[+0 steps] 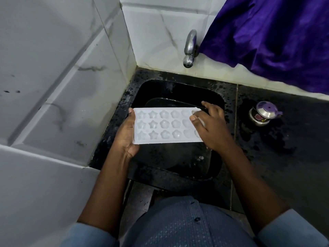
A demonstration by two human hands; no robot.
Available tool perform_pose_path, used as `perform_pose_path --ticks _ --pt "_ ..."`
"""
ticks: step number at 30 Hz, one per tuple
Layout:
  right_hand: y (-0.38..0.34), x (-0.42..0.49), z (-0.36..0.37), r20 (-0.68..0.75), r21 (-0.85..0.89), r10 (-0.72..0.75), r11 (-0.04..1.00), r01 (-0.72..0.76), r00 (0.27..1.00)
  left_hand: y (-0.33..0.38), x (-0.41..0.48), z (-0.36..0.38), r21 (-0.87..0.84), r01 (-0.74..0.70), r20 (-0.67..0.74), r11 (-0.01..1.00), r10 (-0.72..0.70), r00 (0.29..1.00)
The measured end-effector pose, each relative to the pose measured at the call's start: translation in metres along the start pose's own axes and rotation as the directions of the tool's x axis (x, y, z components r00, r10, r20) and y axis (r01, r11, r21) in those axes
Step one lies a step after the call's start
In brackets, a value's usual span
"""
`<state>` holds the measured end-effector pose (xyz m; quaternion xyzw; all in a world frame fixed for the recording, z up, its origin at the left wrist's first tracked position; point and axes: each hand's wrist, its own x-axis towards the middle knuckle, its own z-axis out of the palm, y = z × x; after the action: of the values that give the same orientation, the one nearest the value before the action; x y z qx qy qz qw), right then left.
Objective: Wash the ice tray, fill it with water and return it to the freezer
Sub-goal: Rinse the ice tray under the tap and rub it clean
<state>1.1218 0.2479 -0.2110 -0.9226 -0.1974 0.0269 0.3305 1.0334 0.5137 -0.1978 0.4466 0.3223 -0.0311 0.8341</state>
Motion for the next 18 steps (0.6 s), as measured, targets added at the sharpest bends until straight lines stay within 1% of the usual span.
perform_pose_path --ticks 4,9,18 --pt "0.000 -0.002 0.000 0.038 -0.033 0.026 0.999 -0.024 0.999 0.000 0.001 -0.001 -0.001 0.009 -0.035 1.000 -0.009 0.999" --pt "-0.004 -0.006 -0.005 0.051 -0.082 0.040 0.996 -0.035 0.998 -0.002 -0.001 -0.002 0.002 0.009 -0.020 1.000 -0.009 1.000" --pt "-0.009 -0.010 -0.006 0.073 -0.097 0.070 0.993 -0.063 0.995 -0.004 0.000 -0.001 0.014 -0.003 0.006 1.000 0.003 1.000"
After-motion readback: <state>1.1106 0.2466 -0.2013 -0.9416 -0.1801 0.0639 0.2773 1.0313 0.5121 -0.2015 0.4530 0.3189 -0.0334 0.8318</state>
